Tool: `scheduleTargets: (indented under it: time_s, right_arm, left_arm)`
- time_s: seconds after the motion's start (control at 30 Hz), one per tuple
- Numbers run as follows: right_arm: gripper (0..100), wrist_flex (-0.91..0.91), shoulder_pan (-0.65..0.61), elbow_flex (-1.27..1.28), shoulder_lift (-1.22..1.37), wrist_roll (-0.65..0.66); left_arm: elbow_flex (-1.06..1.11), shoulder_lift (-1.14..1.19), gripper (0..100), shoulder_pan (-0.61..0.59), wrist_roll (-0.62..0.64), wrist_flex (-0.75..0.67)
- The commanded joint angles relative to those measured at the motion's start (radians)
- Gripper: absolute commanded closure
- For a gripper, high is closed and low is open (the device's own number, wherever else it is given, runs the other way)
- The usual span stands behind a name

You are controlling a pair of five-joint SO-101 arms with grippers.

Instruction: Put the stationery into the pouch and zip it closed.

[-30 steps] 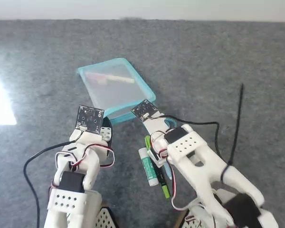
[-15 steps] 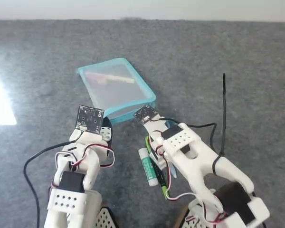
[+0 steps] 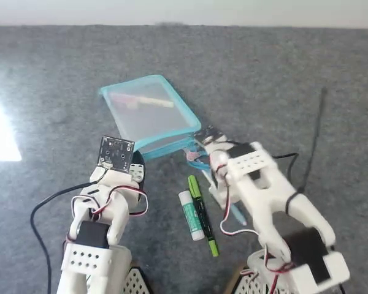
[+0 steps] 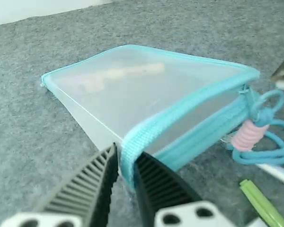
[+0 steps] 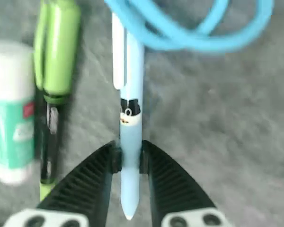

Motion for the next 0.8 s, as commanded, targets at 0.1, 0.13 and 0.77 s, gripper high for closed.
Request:
scheduleTargets:
  time_s: [0.1,0.13,0.77]
  right_arm:
    - [99.2,0.240,0.053,-0.144,-0.242,0.107]
    - [99.2,0.268,0.053,-0.158,-0.278,0.107]
    - [99.2,0.565,-0.044,-0.555,-0.492,0.040]
  left_arm:
    - [-0.021,0.006,99,-0.003,-0.003,-0.015]
    - [-0.021,0.006,99,-0.003,-0.003,-0.015]
    - [-0.021,0.006,99,-0.003,-0.003,-0.018]
